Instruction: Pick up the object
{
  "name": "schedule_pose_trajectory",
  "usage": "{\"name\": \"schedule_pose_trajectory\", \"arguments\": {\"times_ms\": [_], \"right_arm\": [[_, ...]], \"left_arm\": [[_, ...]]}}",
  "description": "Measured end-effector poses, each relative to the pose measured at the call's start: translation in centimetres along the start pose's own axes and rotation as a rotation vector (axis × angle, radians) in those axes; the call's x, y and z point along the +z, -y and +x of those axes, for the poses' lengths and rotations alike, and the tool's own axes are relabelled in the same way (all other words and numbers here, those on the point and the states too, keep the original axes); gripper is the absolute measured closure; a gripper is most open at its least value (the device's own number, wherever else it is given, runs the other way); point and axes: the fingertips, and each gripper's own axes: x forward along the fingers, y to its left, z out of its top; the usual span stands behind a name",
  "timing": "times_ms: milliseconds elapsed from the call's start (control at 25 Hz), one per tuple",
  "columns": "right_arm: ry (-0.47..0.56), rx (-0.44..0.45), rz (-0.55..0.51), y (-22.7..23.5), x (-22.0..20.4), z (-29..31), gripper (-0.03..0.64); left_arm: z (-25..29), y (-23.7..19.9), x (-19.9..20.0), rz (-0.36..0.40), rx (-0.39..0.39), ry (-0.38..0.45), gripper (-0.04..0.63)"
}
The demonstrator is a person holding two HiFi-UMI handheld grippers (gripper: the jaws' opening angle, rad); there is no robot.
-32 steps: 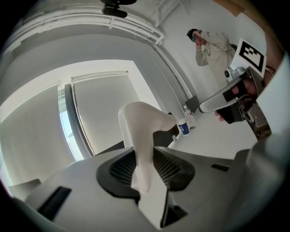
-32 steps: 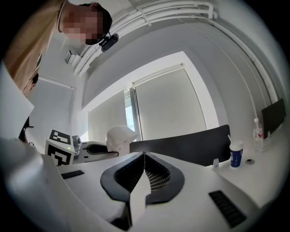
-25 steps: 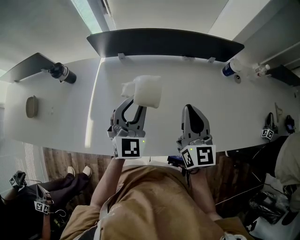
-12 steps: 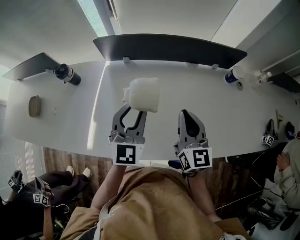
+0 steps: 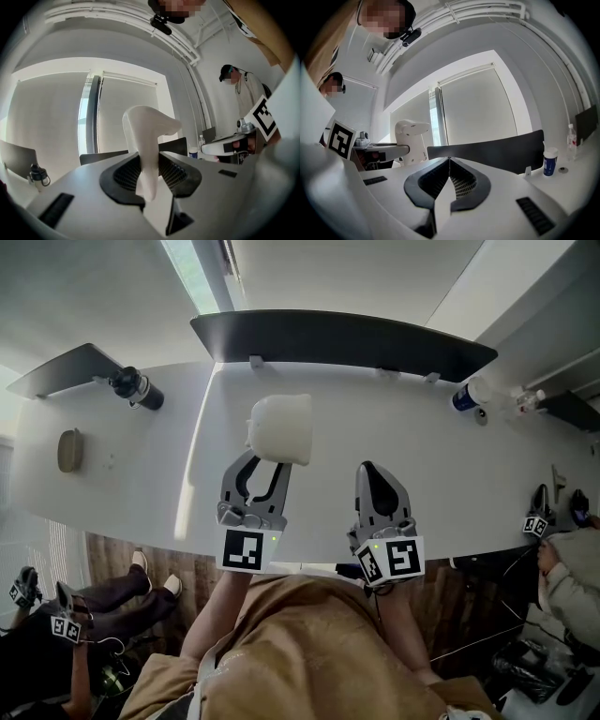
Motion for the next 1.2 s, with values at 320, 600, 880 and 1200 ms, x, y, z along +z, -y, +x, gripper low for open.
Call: {"name": "schedule_pose_trajectory", "arguments": {"times_ms": [320, 600, 880, 1200], "right_arm": [[-0.011, -0.006, 0.007, 0.4, -0.2, -0.09, 0.607], [-0.017, -0.01, 0.002, 0.63, -0.35, -0.27, 0.607], [-0.007, 0.001, 0.002, 0.51, -0.1, -0.41, 0.607], [-0.015, -0.003, 0.005, 0.68, -0.17, -0.54, 0.607]], "left_arm": [[-0.12, -0.42, -0.23, -0.022, 0.016, 0.0, 0.474], [-0.22, -0.6, -0.15, -0.033, 0.017, 0.007, 0.474], [-0.25, -0.72, 0.06, -0.03, 0.024, 0.012, 0.474], [-0.35, -0.75, 0.53, -0.018, 0.029, 0.021, 0.474]]}}
